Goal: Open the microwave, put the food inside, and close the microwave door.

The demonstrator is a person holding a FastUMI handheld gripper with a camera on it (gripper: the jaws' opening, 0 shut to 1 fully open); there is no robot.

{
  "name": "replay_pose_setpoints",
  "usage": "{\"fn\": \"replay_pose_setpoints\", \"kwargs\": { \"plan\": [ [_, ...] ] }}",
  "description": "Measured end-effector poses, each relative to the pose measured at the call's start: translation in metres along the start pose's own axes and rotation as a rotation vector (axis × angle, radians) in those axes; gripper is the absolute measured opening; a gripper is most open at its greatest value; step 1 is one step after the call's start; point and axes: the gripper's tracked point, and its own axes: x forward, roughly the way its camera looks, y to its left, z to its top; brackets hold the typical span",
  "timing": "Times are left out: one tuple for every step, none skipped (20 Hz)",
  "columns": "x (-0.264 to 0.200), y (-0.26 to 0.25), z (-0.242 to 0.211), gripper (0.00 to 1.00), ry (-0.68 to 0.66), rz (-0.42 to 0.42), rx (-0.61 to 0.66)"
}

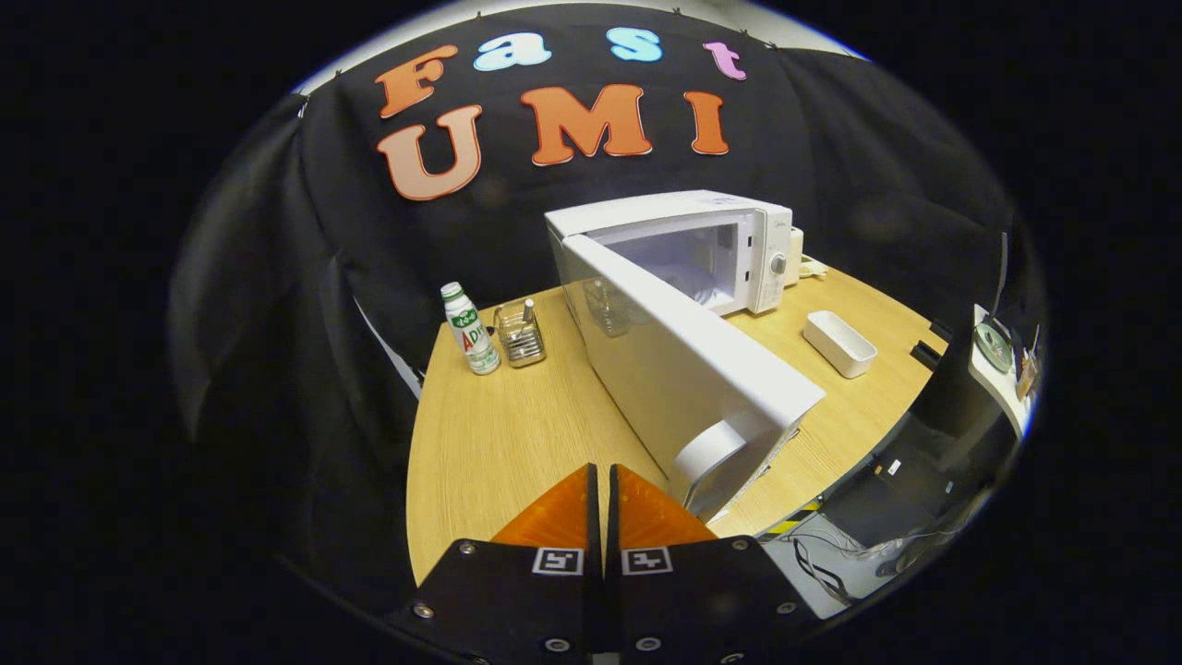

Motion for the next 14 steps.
{"fn": "replay_pose_setpoints", "kwargs": {
  "plan": [
    [0.007,-0.002,-0.004,0.01,0.007,-0.026,-0.024],
    [0.015,-0.006,-0.005,0.01,0.003,-0.052,-0.036],
    [0.02,-0.011,-0.005,0.01,0.0,-0.077,-0.04],
    [0.026,-0.016,-0.004,0.01,-0.001,-0.094,-0.039],
    [0.031,-0.02,0.0,0.0,-0.013,-0.105,-0.041],
    [0.037,-0.022,0.002,0.01,-0.016,-0.101,-0.038],
    [0.036,-0.027,0.003,0.01,-0.025,-0.117,-0.046],
    [0.035,-0.032,0.009,0.01,-0.047,-0.131,-0.055],
    [0.038,-0.035,0.009,0.01,-0.054,-0.132,-0.058],
    [0.04,-0.038,0.009,0.01,-0.044,-0.128,-0.052],
    [0.045,-0.044,0.009,0.01,-0.039,-0.131,-0.045],
    [0.048,-0.05,0.012,0.0,-0.044,-0.129,-0.036],
    [0.051,-0.055,0.015,0.01,-0.05,-0.13,-0.037],
    [0.052,-0.061,0.021,0.01,-0.061,-0.13,-0.043]
  ]
}}
